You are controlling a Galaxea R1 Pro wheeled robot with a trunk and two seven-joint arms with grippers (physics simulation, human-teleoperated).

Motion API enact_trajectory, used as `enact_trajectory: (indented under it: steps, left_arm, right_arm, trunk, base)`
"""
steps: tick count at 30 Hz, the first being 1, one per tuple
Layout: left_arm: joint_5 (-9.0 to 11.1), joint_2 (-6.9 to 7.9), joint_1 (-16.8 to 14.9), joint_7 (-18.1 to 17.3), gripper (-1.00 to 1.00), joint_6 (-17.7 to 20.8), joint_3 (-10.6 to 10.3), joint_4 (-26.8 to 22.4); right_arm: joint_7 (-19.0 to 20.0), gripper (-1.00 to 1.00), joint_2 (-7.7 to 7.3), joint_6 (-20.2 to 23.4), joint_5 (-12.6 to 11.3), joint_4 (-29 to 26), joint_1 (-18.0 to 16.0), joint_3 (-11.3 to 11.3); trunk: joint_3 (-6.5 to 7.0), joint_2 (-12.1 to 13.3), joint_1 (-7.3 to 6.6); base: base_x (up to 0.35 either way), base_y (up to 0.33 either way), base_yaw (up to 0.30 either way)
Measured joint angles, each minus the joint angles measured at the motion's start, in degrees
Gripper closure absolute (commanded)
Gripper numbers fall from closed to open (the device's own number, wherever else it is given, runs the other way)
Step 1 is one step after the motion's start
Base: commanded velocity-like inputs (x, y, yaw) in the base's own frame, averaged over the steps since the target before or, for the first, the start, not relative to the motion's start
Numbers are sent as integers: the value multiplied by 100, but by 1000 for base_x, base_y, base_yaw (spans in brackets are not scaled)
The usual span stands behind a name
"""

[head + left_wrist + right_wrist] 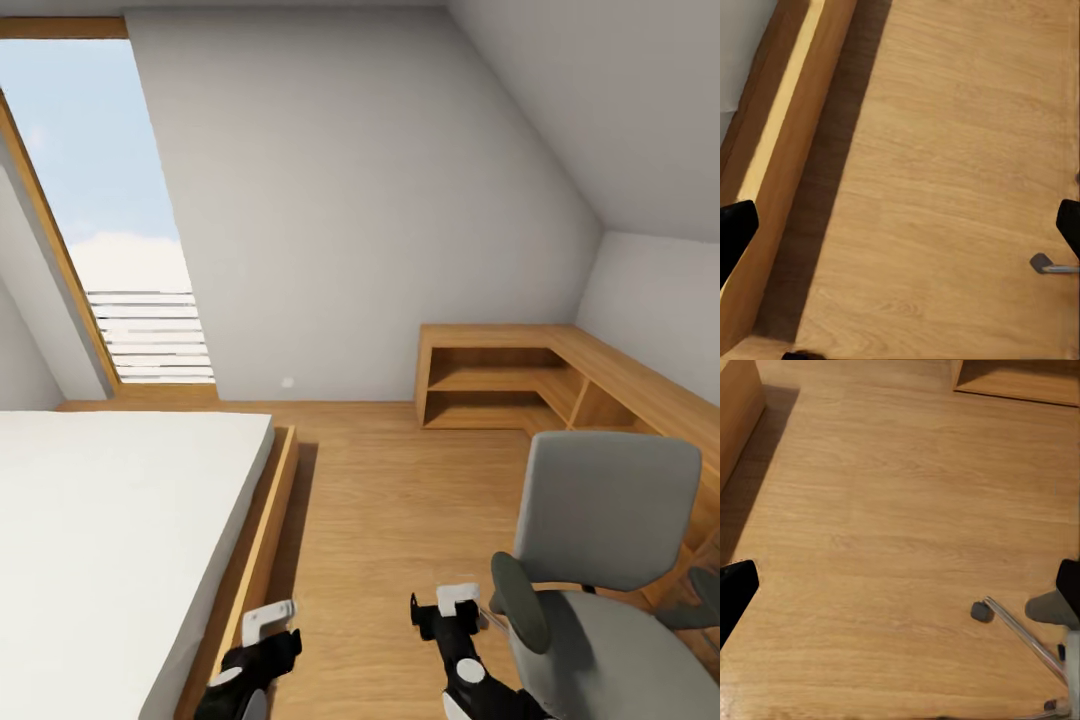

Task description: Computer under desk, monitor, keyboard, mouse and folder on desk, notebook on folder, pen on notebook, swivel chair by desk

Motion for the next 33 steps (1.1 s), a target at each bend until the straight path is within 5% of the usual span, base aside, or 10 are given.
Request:
enact_trajectory:
  steps: [6,12,17,22,33]
  left_arm:
    - [499,-21,-699,164,-100,419,1,-99]
    - [1175,81,-1004,189,-100,1073,27,-114]
    - [1248,262,-1022,179,-100,1136,12,-187]
    - [1259,315,-1029,194,-100,1171,8,-921]
    - [1249,335,-1019,202,-100,1174,13,-1079]
  right_arm:
    - [70,-100,16,972,-63,-246,-552,-154]
    - [190,-100,25,2360,-851,-162,-1002,-1150]
    - [215,-100,-40,2641,-956,-101,-1031,-1287]
    - [211,-100,-95,3145,-959,-312,-1038,-1287]
    - [185,-100,-54,3191,-984,-373,-1038,-1289]
  trunk:
    - [-109,-241,132]
    - [-218,-482,264]
    - [-308,-684,373]
    - [-398,-885,483]
    - [-596,-1326,725]
  base:
    - [0,0,0]
    - [0,0,0]
    - [0,0,0]
    - [0,0,0]
    - [0,0,0]
